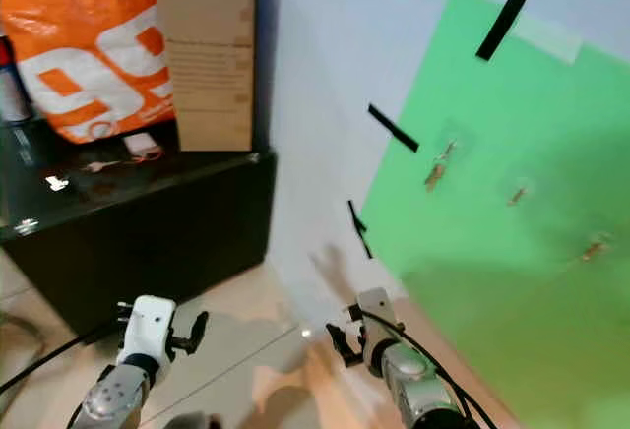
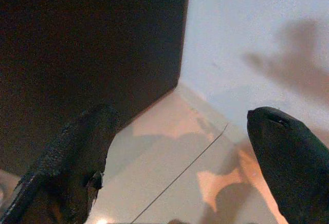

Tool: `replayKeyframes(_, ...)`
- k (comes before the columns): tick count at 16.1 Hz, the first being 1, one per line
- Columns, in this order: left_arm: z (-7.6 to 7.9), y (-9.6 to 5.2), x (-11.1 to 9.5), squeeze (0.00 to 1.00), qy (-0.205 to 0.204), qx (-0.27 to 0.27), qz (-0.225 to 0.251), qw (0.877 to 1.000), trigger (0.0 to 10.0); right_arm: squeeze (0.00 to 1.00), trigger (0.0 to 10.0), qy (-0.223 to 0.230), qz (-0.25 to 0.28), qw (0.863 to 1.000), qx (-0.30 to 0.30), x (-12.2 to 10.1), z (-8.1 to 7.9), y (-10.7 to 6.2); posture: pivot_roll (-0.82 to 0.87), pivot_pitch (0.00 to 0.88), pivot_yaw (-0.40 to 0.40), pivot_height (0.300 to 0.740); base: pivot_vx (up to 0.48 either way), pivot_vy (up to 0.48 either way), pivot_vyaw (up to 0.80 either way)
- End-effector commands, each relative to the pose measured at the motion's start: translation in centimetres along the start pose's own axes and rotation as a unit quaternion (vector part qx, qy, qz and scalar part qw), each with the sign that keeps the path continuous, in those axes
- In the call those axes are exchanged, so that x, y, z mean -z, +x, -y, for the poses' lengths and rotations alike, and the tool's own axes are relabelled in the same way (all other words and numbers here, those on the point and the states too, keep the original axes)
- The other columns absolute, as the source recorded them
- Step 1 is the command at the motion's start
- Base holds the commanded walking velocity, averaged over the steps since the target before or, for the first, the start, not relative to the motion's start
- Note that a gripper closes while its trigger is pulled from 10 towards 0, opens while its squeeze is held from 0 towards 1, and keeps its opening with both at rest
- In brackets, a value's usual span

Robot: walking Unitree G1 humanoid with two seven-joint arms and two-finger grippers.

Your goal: Hang keys on a hook

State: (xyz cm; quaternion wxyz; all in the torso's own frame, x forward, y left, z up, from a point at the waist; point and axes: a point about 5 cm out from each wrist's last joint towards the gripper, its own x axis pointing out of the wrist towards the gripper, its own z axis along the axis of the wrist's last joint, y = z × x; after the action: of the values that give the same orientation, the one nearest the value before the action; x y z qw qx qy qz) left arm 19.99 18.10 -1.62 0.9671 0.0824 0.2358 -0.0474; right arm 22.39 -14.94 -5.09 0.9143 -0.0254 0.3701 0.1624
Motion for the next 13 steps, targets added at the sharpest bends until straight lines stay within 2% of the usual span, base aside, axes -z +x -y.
replayKeyframes(1, -0.4, -0.1, -0.2, 0.00, -0.008, -0.015, 0.012, 1.000, 10.0, 1.00, 10.0, -0.003, 0.010, 1.000, 0.012, -0.7, 0.5, 0.1, 0.09, 0.000, -0.152, 0.740, 0.255, 0.000, 0.00)
replayKeyframes(3, -0.4, -0.8, 0.1, 0.00, -0.012, -0.017, 0.013, 1.000, 10.0, 1.00, 10.0, -0.010, 0.031, 0.999, 0.002, -1.4, 0.2, 0.2, 0.09, 0.000, -0.163, 0.740, 0.261, 0.000, 0.00)
replayKeyframes(4, -0.4, -1.0, 0.4, 0.00, -0.008, -0.015, 0.011, 1.000, 10.0, 0.77, 10.0, -0.007, 0.035, 0.999, 0.004, -1.6, 0.3, 0.2, 0.09, 0.000, -0.168, 0.740, 0.262, 0.000, 0.00)
replayKeyframes(5, -0.4, -1.2, 0.5, 0.00, -0.009, -0.018, 0.011, 1.000, 10.0, 0.00, 10.0, -0.005, 0.036, 0.999, 0.006, -1.6, 0.4, 0.2, 0.09, 0.000, -0.175, 0.740, 0.266, 0.000, 0.00)
replayKeyframes(8, -0.1, -2.2, 0.6, 0.00, -0.013, -0.020, 0.016, 1.000, 10.0, 0.00, 10.0, 0.006, 0.043, 0.999, 0.012, -1.2, 0.8, -0.2, 0.09, 0.000, -0.180, 0.740, 0.264, 0.000, 0.00)
replayKeyframes(13, 0.3, -1.9, -0.4, 0.00, -0.010, -0.015, 0.030, 0.999, 10.0, 0.00, 10.0, 0.027, 0.072, 0.997, 0.032, -2.0, 2.3, -1.1, 0.07, 0.000, -0.174, 0.740, 0.262, 0.000, 0.00)
